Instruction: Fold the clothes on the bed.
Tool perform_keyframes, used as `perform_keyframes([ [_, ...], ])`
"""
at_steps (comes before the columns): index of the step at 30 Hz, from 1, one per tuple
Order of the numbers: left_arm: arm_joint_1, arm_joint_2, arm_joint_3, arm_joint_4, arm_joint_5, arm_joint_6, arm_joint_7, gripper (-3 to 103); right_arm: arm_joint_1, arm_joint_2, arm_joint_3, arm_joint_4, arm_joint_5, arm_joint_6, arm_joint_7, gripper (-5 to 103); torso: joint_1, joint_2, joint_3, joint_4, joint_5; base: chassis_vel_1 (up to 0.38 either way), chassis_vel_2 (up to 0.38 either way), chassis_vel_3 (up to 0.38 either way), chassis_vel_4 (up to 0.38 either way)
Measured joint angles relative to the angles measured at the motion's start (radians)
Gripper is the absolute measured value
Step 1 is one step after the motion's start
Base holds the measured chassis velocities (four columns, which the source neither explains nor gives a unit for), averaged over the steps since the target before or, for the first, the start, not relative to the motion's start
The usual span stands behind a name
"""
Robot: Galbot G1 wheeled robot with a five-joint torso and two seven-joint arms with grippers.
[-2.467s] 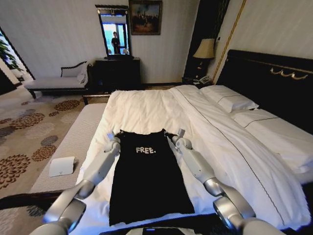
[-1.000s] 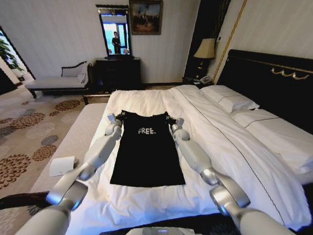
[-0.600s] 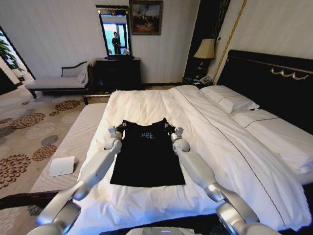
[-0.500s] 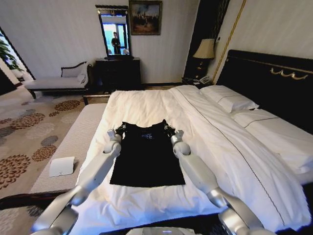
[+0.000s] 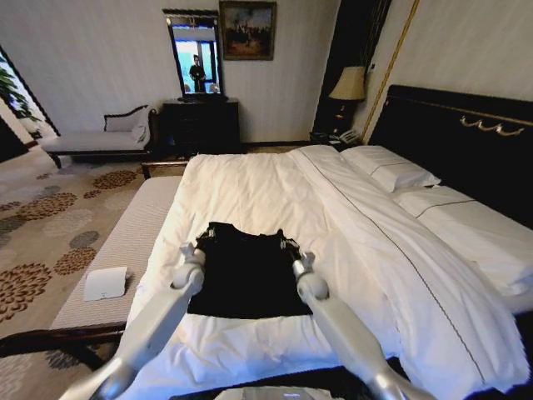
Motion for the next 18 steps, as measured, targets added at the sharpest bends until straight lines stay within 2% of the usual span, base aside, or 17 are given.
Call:
perform_keyframes([
  [4,0.125,-0.019,-0.056,-0.061,0.054,-0.019,0.013,2,-0.108,0.012,0.045,0.079,-0.02,0.012,-0.005,1,0.0,0.0,0.0,-0.0002,0.0001,0.0,0.0,0.0,0.0],
  [6,0.145,-0.019,-0.067,-0.071,0.061,-0.022,0.017,2,-0.126,0.015,0.05,0.092,-0.026,0.012,-0.005,1,0.0,0.0,0.0,-0.0002,0.0002,0.0,0.0,0.0,0.0],
  [11,0.306,-0.014,-0.138,-0.164,0.098,-0.034,0.037,2,-0.269,0.05,0.11,0.164,-0.065,0.025,-0.012,1,0.0,0.0,0.0,-0.0001,-0.0002,0.0,0.0,0.0,0.0],
  [18,0.418,-0.018,-0.192,-0.221,0.148,-0.053,0.033,2,-0.348,0.071,0.122,0.219,-0.109,0.045,-0.014,1,0.0,0.0,0.0,-0.0001,0.0001,0.0,0.0,0.0,0.0],
])
